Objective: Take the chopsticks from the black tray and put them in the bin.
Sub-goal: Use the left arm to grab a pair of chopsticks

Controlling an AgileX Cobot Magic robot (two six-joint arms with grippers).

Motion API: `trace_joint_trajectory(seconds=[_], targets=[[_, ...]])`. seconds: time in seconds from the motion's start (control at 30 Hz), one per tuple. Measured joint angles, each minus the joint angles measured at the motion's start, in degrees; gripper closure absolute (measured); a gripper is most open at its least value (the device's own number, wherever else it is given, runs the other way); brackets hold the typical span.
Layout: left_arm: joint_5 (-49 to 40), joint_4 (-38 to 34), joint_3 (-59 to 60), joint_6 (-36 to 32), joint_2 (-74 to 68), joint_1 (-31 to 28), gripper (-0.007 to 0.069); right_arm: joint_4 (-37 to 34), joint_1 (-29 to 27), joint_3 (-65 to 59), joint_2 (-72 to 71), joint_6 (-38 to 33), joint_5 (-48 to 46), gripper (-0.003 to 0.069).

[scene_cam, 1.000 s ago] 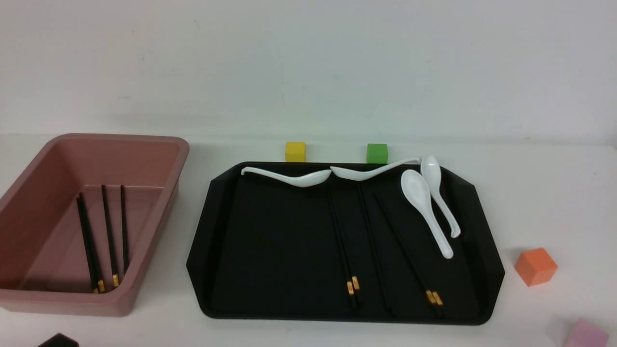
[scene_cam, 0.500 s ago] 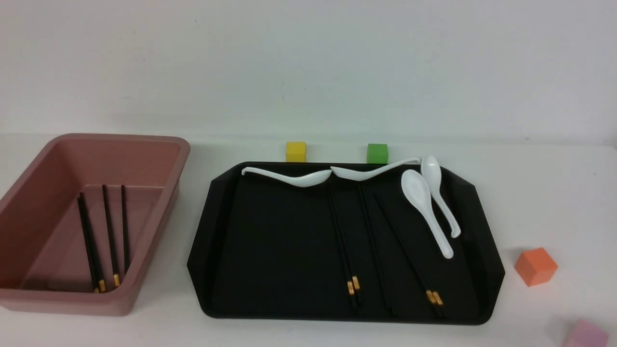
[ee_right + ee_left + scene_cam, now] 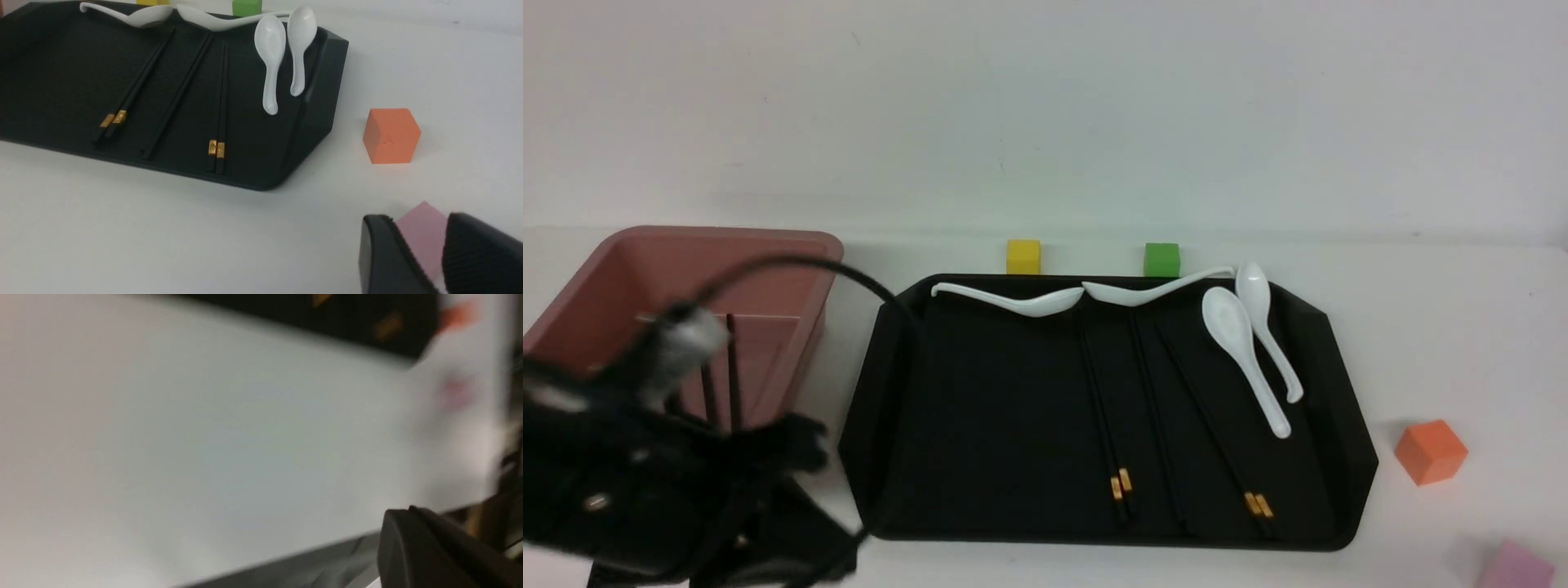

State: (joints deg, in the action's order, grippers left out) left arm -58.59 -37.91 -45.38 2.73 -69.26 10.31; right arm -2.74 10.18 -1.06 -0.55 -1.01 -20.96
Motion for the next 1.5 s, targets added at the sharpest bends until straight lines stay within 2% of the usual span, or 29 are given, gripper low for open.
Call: trace_joint_trajectory(seconds=[0.1,0.23,0.37,0.47,0.57,0.73,0.9,0.97,1.2,1.5], targets=[[-4.1,6.5,-5.1,4.1,-8.0,3.3,0.0637,0.0,0.0,0.0,0.0,0.0,0.0,0.0419],[-4.8,14.7,-14.5,13.1,-16.7,11.3,0.0637,0.0,0.0,0.0,0.0,0.0,0.0,0.0419],[-4.5,20.6,-24.0,20.1,-23.1,18.4,0.0637,0.0,0.0,0.0,0.0,0.0,0.0,0.0419],[-3.1,23.1,-29.3,27.0,-27.6,21.0,0.0637,0.0,0.0,0.0,0.0,0.0,0.0,0.0419],[-1.0,25.0,-33.4,31.7,-31.2,22.5,0.0624,0.0,0.0,0.0,0.0,0.0,0.0,0.0419],[2.0,27.3,-40.6,37.8,-39.0,24.5,0.0515,0.0,0.0,0.0,0.0,0.0,0.0,0.0419],[2.7,28.3,-48.5,39.3,-46.7,25.4,0.0386,0.0,0.0,0.0,0.0,0.0,0.0,0.0419],[2.3,29.6,-52.2,40.2,-49.6,25.5,0.0356,0.0,0.0,0.0,0.0,0.0,0.0,0.0419],[-1.0,32.2,-61.1,46.2,-57.1,25.5,0.0343,-0.1,0.0,0.0,0.0,0.0,0.0,0.0419],[-4.1,34.2,-65.0,49.3,-59.4,26.6,0.0357,0.0,0.0,0.0,0.0,0.0,0.0,0.0419]])
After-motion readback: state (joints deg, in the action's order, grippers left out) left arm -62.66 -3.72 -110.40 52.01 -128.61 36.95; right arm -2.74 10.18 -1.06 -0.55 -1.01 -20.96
